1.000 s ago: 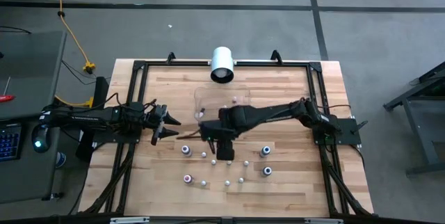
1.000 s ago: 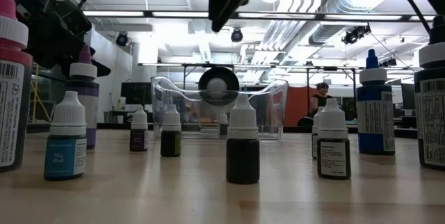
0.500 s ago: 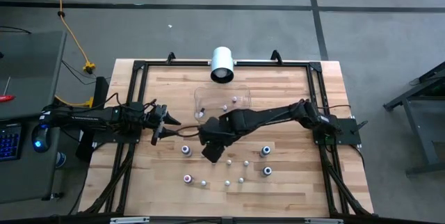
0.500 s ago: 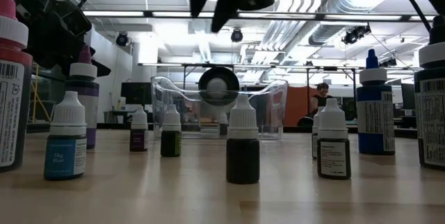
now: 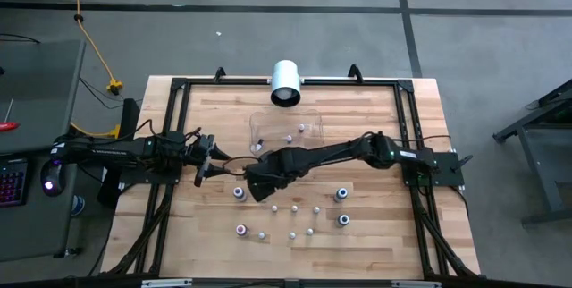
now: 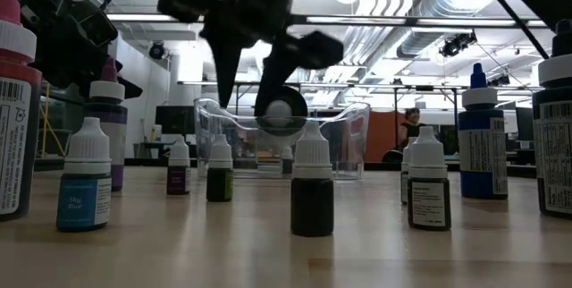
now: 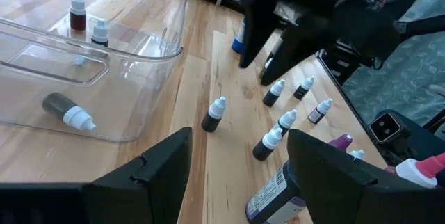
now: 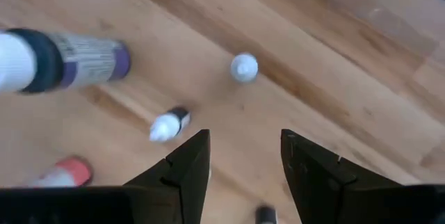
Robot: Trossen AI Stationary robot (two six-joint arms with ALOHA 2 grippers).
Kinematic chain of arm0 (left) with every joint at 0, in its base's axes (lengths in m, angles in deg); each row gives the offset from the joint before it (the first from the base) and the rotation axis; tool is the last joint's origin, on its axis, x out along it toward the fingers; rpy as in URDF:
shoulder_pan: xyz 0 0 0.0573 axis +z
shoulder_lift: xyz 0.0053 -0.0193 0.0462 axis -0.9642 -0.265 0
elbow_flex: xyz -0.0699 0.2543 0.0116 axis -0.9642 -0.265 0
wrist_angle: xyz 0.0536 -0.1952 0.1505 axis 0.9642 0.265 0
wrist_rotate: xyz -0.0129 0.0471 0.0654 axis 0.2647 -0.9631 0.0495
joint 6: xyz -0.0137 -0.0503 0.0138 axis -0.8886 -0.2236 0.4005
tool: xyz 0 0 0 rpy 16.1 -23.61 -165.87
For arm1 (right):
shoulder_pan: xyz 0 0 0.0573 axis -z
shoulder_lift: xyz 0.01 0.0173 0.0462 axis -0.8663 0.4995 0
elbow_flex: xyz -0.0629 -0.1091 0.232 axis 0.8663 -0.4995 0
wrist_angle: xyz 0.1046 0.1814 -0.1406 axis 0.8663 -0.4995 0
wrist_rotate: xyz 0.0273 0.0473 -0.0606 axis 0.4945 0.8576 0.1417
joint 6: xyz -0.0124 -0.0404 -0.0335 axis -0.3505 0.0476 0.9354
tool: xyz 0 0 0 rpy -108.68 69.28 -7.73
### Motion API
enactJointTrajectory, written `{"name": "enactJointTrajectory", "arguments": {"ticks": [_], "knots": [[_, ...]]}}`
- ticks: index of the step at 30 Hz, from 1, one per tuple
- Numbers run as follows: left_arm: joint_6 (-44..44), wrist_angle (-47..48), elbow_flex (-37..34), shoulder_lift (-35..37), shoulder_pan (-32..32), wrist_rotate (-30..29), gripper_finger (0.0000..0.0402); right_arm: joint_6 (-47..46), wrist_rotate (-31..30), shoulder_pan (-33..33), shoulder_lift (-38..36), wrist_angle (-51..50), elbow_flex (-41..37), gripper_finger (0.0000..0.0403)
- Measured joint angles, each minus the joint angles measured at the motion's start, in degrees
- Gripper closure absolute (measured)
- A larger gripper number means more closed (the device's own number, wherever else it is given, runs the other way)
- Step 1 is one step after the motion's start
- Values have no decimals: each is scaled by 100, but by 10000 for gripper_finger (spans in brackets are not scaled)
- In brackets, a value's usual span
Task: Pick & Place food coloring
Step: Put the small black food coloring bottle into the transparent bin
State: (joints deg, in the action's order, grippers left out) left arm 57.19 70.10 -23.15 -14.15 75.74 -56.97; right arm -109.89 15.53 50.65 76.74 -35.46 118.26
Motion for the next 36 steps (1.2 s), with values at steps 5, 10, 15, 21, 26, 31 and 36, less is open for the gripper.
{"name": "enactJointTrajectory", "arguments": {"ticks": [5, 10, 15, 21, 26, 31, 36], "knots": [[2, -1, 0, 1, -2, 0, 167, 29, -405, 39, 125, -20, 0, 236], [0, 0, 0, 0, 0, 0, 167, -176, -724, 52, 135, -28, 0, 235], [0, 0, 0, 2, -2, 0, 167, -268, -790, 86, 135, -7, 0, 233], [2, -1, -1, 0, 0, 0, 167, -422, -644, 109, 267, 197, 0, 212], [0, -2, 0, 2, 0, 2, 167, -440, -703, 103, 284, 229, 0, 185], [1, 0, 0, 1, 0, 2, 167, -441, -693, 125, 321, 316, 2, 167], [2, -2, 0, 0, -2, 2, 167, -351, -390, 157, 549, 652, -4, 162]]}}
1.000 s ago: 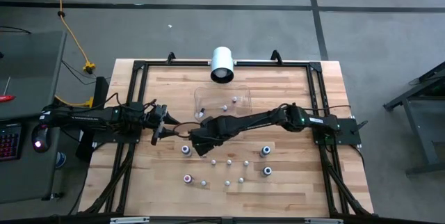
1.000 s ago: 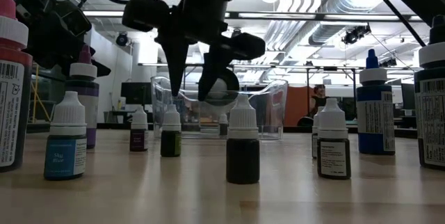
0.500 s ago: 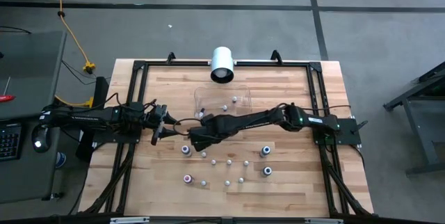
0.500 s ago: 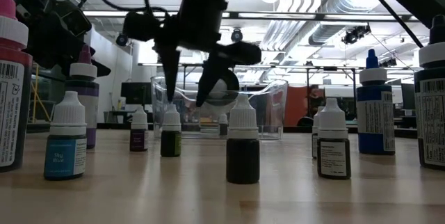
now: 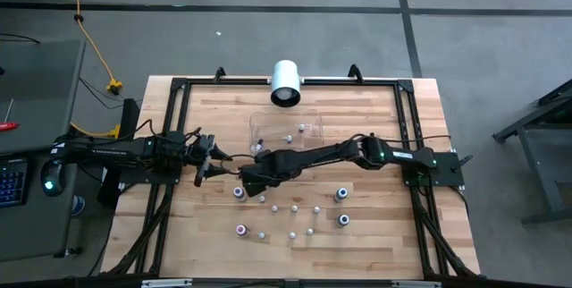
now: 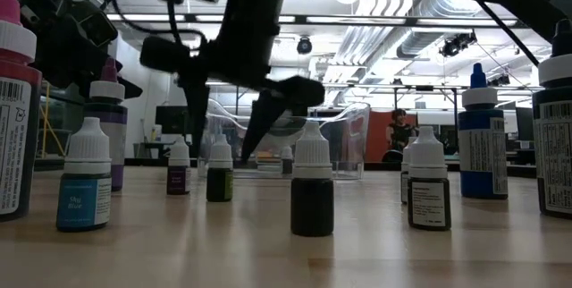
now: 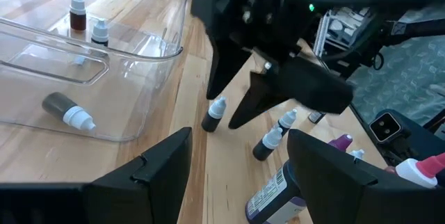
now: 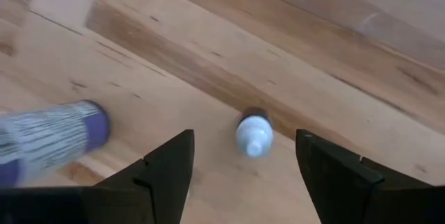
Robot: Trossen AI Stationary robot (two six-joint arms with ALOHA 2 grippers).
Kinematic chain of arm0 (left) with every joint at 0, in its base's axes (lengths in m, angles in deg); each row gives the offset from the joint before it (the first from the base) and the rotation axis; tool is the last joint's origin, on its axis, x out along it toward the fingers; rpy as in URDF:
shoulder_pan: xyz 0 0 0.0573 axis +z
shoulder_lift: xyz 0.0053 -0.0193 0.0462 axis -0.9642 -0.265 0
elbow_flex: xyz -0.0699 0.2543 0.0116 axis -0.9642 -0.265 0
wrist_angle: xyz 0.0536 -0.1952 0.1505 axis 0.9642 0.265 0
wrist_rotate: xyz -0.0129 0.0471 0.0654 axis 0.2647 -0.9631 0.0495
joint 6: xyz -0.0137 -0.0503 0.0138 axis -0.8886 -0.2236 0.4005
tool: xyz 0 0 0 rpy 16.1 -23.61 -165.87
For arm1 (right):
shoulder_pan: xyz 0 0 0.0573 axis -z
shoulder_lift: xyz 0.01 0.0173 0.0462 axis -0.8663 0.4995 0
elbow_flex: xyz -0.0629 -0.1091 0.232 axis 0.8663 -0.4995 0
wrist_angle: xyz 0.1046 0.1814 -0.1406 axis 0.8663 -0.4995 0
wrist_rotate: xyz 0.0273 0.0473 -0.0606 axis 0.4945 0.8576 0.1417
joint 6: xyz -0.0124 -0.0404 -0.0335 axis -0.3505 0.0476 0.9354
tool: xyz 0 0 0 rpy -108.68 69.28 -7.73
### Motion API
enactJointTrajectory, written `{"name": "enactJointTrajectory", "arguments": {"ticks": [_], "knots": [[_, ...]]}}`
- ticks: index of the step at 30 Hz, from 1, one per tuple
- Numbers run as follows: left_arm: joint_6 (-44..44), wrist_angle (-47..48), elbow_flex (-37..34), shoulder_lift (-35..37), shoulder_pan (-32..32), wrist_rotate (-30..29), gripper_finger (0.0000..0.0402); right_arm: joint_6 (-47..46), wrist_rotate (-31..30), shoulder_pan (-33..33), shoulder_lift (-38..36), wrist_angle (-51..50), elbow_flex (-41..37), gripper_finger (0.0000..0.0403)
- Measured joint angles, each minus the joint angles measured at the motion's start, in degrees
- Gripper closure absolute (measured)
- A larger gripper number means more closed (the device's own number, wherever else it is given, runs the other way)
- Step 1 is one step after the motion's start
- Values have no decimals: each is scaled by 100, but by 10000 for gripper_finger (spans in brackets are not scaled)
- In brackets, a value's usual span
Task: Pick & Place food coloring
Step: Put the small black food coloring bottle into the transparent bin
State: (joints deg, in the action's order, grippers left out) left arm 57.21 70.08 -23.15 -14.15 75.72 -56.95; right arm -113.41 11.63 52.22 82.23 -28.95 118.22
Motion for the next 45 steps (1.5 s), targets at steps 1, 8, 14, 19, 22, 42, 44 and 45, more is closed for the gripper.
{"name": "enactJointTrajectory", "arguments": {"ticks": [1, 8, 14, 19, 22, 42, 44, 45], "knots": [[0, 0, 0, 2, 2, 0, 167, 46, 4, -2, 15, 12, -3, 162], [0, 2, 0, 0, 2, 0, 167, 93, -110, 33, 48, 51, 2, 162], [-2, 2, 0, 0, 0, 0, 167, 105, -193, 74, 48, 23, 2, 162], [-1, 2, 0, 1, 1, 0, 167, 107, -107, 81, 48, 2, 2, 162], [-1, 2, 0, 1, 1, 0, 167, 110, -56, 79, 48, -65, 2, 162], [-2, 2, 0, 0, 2, 0, 167, 214, 53, 118, 50, -52, 2, 241], [0, 0, 0, 2, 0, 0, 167, 241, 103, 118, 52, -21, 2, 248], [-2, 0, 0, 0, 2, 0, 167, 275, 141, 118, 53, 3, 2, 251]]}}
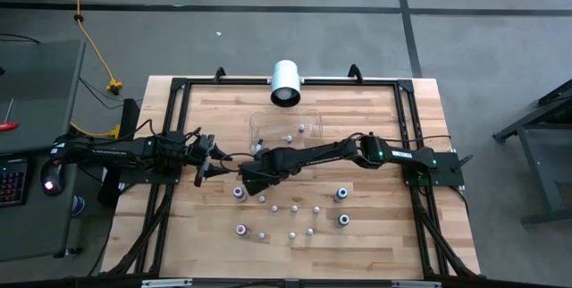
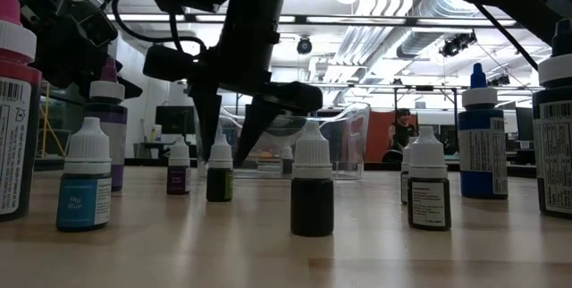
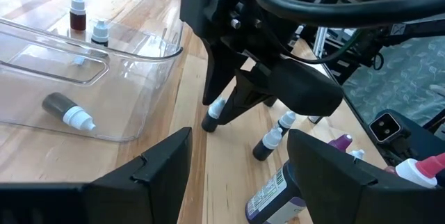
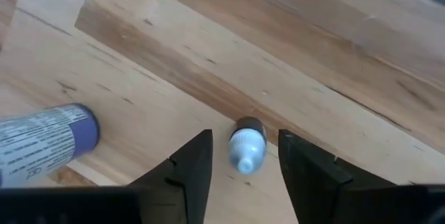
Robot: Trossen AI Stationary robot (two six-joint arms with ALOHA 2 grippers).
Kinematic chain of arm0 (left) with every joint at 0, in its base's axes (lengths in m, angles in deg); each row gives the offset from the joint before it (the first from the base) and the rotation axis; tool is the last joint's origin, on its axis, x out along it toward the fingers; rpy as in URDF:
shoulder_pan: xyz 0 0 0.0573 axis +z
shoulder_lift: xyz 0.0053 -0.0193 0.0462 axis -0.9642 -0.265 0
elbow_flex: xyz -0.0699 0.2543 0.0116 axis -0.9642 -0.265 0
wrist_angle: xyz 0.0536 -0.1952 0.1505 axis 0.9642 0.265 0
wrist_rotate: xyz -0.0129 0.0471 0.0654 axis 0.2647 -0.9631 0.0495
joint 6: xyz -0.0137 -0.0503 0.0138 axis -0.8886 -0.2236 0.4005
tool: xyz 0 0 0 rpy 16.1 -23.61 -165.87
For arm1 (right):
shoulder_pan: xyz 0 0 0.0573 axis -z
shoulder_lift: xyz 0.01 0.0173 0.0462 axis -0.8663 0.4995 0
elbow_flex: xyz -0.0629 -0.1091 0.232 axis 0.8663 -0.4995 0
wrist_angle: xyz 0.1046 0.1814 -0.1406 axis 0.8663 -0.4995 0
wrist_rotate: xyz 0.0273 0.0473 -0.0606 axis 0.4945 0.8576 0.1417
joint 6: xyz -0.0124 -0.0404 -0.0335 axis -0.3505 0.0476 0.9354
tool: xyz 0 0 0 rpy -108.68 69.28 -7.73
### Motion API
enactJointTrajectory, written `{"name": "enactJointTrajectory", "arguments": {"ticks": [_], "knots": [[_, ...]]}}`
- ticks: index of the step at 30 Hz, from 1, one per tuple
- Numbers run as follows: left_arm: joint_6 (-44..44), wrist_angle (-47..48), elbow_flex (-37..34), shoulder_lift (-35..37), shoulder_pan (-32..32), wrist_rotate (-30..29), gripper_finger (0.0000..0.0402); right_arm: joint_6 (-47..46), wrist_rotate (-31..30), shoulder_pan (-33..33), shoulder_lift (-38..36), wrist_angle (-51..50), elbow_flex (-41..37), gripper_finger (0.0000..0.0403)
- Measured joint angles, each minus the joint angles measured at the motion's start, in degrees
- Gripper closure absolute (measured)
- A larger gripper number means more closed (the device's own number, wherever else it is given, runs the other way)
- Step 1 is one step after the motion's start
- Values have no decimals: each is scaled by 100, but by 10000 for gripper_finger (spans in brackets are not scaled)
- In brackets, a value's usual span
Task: Pick & Place food coloring
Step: Put the small black food coloring bottle into the transparent bin
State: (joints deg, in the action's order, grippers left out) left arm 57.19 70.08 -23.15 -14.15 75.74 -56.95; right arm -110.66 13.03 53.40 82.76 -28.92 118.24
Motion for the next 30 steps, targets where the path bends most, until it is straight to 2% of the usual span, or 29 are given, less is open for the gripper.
{"name": "enactJointTrajectory", "arguments": {"ticks": [12, 23, 30], "knots": [[0, 2, 0, 0, -1, 0, 167, 30, 25, 0, 7, 0, 0, 284], [1, 1, 0, 2, -1, 0, 167, 189, 49, 2, 10, -2, 0, 338], [2, 2, 0, 0, 0, 0, 167, 283, 66, 2, 10, -19, 2, 338]]}}
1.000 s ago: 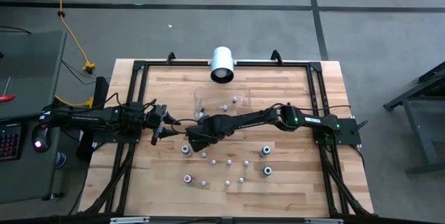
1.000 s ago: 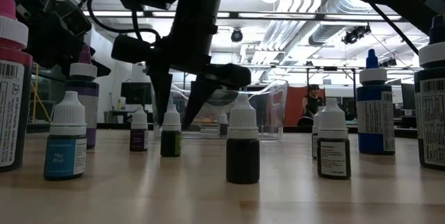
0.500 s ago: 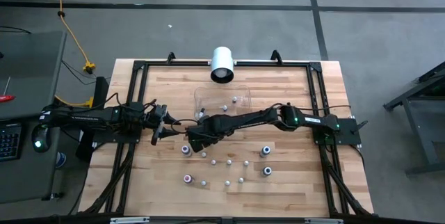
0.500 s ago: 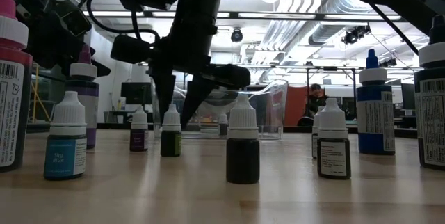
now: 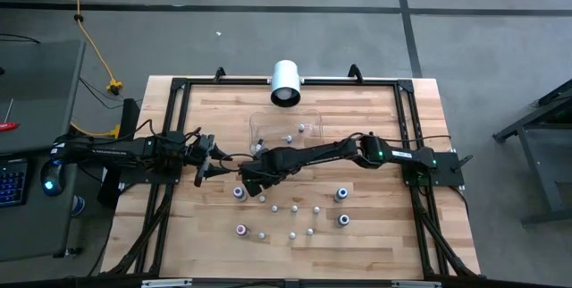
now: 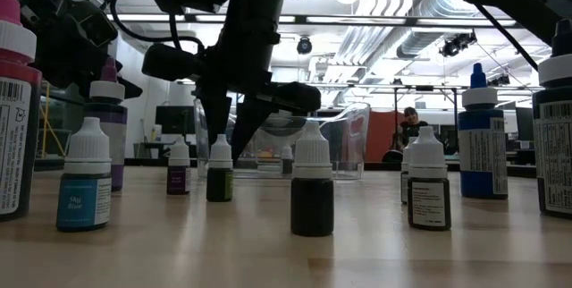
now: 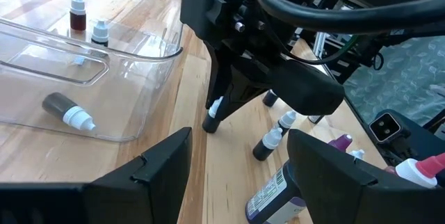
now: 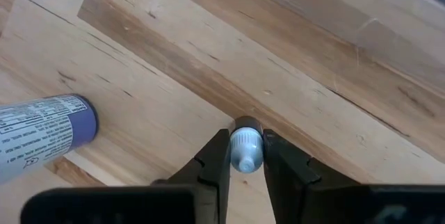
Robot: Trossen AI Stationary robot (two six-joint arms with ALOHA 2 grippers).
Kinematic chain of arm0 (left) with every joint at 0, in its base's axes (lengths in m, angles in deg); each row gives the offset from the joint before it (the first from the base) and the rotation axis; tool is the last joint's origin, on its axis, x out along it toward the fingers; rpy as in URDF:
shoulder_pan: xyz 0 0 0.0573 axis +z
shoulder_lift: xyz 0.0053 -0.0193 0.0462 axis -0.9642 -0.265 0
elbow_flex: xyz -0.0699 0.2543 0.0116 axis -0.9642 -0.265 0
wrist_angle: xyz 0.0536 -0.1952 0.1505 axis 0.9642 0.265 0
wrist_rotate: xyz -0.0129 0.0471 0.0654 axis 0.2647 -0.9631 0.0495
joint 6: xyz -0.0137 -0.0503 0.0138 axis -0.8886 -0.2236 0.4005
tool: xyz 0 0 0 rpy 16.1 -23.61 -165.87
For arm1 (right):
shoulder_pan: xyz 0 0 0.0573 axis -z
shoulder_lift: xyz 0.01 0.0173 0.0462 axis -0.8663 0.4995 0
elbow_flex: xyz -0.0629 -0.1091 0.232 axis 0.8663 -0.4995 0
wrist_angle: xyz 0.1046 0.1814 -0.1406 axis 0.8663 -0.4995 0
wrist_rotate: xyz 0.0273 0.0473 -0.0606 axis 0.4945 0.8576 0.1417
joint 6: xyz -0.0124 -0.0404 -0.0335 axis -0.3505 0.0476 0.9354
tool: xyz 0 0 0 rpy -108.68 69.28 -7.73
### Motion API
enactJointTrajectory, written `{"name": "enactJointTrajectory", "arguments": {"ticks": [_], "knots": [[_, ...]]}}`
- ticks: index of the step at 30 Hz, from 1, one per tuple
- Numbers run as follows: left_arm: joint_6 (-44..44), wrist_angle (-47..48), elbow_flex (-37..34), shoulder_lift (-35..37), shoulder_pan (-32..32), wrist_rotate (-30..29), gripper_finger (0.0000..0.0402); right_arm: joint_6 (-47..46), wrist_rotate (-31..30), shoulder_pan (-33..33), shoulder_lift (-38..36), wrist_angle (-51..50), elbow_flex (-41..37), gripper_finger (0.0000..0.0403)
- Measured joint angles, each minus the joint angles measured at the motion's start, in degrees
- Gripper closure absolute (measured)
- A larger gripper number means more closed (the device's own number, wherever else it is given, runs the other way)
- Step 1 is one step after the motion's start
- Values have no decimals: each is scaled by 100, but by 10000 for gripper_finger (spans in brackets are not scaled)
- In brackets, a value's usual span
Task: Pick & Place food coloring
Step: Put the small black food coloring bottle into the transparent bin
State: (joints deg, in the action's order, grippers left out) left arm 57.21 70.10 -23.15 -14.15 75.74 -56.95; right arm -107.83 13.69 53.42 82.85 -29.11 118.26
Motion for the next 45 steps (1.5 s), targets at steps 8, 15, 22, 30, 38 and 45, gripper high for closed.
{"name": "enactJointTrajectory", "arguments": {"ticks": [8, 15, 22, 30, 38, 45], "knots": [[-1, 0, 0, 1, -1, 0, 167, 140, 110, -6, 0, 16, 0, 347], [0, -2, 0, 1, 0, 0, 167, 266, 194, -15, -47, 6, -2, 349], [-2, -2, 0, 0, 0, 0, 167, 450, 148, -36, -176, -158, -2, 349], [-1, -1, 0, 2, 0, 0, 167, 461, 70, -110, -409, -211, -2, 349], [-1, 0, 0, 1, -2, 0, 167, 558, -234, -129, -794, -406, -2, 348], [-2, 0, 0, 2, 0, 0, 167, 564, -865, -54, -1265, -901, 0, 348]]}}
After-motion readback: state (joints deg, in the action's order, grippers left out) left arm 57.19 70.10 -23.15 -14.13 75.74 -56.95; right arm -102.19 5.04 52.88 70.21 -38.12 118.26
